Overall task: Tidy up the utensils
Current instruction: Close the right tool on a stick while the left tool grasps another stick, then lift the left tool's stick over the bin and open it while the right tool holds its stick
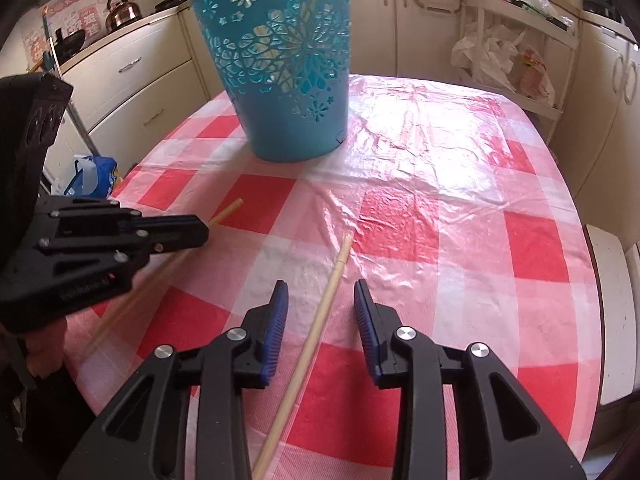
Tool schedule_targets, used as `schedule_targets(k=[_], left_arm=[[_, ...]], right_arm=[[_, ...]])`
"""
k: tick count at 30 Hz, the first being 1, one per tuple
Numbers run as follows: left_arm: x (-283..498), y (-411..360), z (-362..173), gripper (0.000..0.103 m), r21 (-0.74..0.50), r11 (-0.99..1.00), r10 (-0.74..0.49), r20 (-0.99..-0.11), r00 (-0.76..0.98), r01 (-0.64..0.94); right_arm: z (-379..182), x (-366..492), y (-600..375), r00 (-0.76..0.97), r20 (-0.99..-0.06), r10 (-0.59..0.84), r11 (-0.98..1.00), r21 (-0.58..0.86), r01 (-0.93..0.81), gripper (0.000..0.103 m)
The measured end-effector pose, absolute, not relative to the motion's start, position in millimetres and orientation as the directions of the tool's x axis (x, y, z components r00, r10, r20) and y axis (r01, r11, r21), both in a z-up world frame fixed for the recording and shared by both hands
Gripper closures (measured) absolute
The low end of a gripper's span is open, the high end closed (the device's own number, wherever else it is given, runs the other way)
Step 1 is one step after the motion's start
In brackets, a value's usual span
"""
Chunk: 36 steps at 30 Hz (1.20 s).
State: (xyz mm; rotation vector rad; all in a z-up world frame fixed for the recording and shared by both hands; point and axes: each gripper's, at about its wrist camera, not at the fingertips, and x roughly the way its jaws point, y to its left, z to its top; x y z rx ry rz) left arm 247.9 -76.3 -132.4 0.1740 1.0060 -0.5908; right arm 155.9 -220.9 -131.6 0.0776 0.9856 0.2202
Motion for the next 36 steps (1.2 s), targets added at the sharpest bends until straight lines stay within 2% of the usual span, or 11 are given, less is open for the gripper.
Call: schedule_targets(k=[2,6,8,10,12,14,22,25,30,33,36], left_arm=[[254.0,-69.2,-133.1,0.098,-0.14,0.834,-0.382,-0.845,0.376,0.533],[262.6,-62.9,-136.8,0.079,-0.176,0.83,-0.392,-0.859,0.33,0.528],[262.6,-65.4,-135.5,0.061,-0.148,0.836,-0.371,-0.862,0.346,0.528],[261.4,-69.9,-136.0,0.059,-0.118,0.833,-0.354,-0.865,0.356,0.541],[257.8,-79.6,-137.3,0.067,-0.062,0.817,-0.329,-0.867,0.375,0.573],[252.7,-89.8,-137.6,0.098,-0.002,0.785,-0.31,-0.867,0.39,0.62],[249.6,-93.0,-135.3,0.098,-0.02,0.768,-0.318,-0.88,0.353,0.641],[244.8,-89.3,-126.3,0.099,-0.016,0.763,-0.332,-0.867,0.37,0.646],[245.9,-45.0,-58.9,0.099,-0.11,0.817,-0.453,-0.73,0.512,0.566],[250.3,-19.8,-5.4,0.099,-0.164,0.82,-0.528,-0.587,0.613,0.549],[257.6,-8.1,42.6,0.099,-0.19,0.815,-0.573,-0.409,0.71,0.548]], right_arm=[[-131.2,158.6,-216.8,0.516,-0.824,0.236,0.969,0.156,-0.194,0.094],[-129.7,164.3,-217.0,0.483,-0.836,0.261,0.959,0.169,-0.226,0.093],[-130.3,168.6,-220.6,0.471,-0.842,0.265,0.96,0.185,-0.209,0.091],[-130.4,171.9,-219.6,0.468,-0.845,0.258,0.962,0.178,-0.209,0.091],[-130.1,172.1,-212.7,0.464,-0.854,0.235,0.962,0.137,-0.237,0.091],[-128.6,172.0,-206.2,0.441,-0.866,0.235,0.953,0.116,-0.28,0.094],[-128.7,164.5,-208.4,0.469,-0.864,0.183,0.957,0.047,-0.286,0.097],[-125.9,166.2,-215.9,0.458,-0.854,0.245,0.954,0.128,-0.271,0.097],[-116.0,159.8,-270.4,0.638,-0.653,0.408,0.873,0.485,-0.061,0.097],[-116.7,154.6,-285.2,0.739,-0.559,0.375,0.83,0.558,0.002,0.097],[-125.5,155.4,-290.9,0.776,-0.535,0.334,0.814,0.579,0.048,0.097]])
